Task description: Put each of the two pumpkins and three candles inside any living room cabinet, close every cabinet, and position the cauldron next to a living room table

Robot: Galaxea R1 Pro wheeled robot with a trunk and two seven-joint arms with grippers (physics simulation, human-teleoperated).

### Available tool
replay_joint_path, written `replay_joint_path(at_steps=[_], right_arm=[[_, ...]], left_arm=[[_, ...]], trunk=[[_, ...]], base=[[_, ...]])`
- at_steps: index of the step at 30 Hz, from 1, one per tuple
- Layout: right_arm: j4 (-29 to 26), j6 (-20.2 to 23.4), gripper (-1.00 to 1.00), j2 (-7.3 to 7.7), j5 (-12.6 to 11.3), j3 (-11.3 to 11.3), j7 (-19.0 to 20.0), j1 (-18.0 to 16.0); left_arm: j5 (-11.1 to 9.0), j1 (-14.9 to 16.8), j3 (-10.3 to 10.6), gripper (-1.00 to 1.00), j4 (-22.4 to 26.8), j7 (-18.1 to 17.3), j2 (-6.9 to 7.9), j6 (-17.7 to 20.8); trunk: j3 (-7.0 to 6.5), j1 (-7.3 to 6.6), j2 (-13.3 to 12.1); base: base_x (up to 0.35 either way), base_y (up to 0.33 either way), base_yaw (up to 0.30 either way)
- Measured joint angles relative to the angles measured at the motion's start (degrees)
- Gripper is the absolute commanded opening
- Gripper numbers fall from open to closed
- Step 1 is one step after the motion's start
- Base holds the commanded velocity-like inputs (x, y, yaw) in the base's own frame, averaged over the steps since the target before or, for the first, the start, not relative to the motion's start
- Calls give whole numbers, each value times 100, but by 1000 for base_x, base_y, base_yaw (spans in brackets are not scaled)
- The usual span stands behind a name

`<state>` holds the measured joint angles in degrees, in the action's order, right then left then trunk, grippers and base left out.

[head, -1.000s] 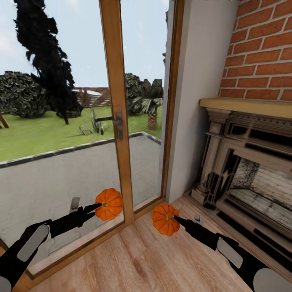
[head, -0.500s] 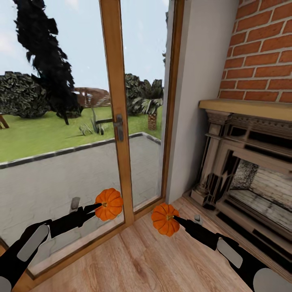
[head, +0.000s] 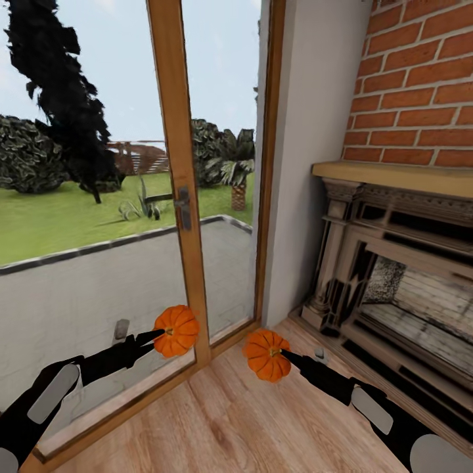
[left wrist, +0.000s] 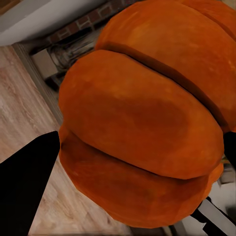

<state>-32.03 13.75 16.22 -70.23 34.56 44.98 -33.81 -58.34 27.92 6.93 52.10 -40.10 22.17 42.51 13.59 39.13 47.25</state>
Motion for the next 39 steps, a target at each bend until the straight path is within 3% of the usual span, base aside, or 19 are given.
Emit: replay_joint_path(at_steps=[15,22,27,31,37,39], right_arm=[[17,-4,-100,1,12,4,-21,2],[306,-11,-100,-14,3,3,71,-1],[553,-23,-100,23,9,-1,16,2],[1347,-133,-100,12,11,-11,-31,0],[2126,-510,-100,-18,-2,2,-50,-1],[2349,-656,-100,-21,-9,-9,-63,-3]], left_arm=[[29,-1,-4,-100,-2,1,0,-11],[45,-1,8,-100,-4,3,-9,-17],[162,6,32,-100,-74,87,-6,-24],[681,16,69,-100,-27,745,-157,-31],[977,62,87,-100,-30,1972,-573,-3],[1267,64,217,-100,-99,2414,-750,-49]], trunk=[[0,0,0],[1,0,0],[1,0,-1],[-7,1,-1],[-30,0,-1],[-40,0,0]], base=[[0,0,-278],[0,0,-279],[0,0,-279],[0,0,-279],[0,0,-271],[0,0,-253]])
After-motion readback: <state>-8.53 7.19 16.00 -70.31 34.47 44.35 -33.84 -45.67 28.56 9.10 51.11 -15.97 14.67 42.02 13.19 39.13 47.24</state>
